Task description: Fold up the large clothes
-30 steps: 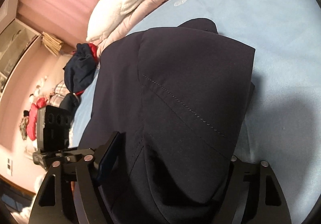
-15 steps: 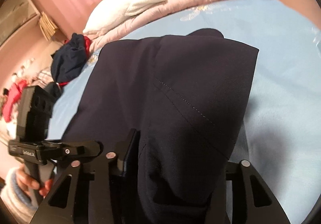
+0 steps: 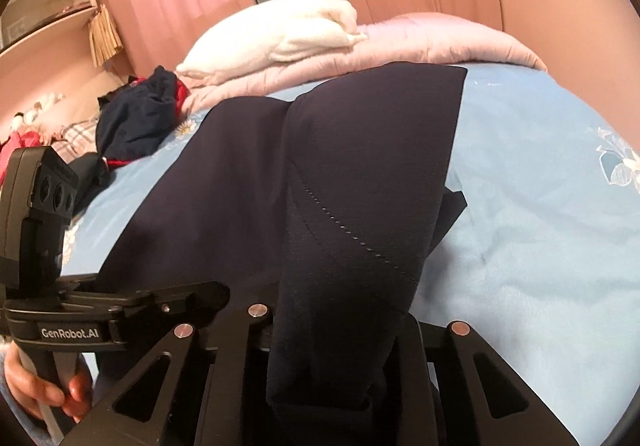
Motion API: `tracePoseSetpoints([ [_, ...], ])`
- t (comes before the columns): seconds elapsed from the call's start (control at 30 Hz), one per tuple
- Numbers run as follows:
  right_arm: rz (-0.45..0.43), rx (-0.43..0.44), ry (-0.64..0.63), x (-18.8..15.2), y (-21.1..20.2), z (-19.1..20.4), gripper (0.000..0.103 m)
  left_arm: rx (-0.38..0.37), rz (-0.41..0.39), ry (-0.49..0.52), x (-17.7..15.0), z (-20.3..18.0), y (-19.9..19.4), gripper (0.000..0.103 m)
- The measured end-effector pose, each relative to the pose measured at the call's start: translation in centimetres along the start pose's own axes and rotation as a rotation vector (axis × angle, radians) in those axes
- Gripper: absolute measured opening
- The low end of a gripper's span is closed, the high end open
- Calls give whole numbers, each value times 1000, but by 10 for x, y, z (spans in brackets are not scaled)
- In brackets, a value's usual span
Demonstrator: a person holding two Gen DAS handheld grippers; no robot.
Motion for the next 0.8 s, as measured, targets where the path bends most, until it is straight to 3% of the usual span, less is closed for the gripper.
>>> tracePoseSetpoints([
  [0.57,-24,100,-66,-4,-34,70,22,48,-97,-53,-10,38,-94,52],
  [0.8,2,169,-107,-15,-37,109,22,107,-124,-106,-7,55,-109,52],
])
Point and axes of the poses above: each gripper's, at about its wrist camera, not at the fingertips, and y roughly the way its jaws point, z to its left, x to its top, the point moved 6 cm from there along y, roughly the way its jaws point, and after that the axes turned 14 degrees about -z, right-handed, at the moved point
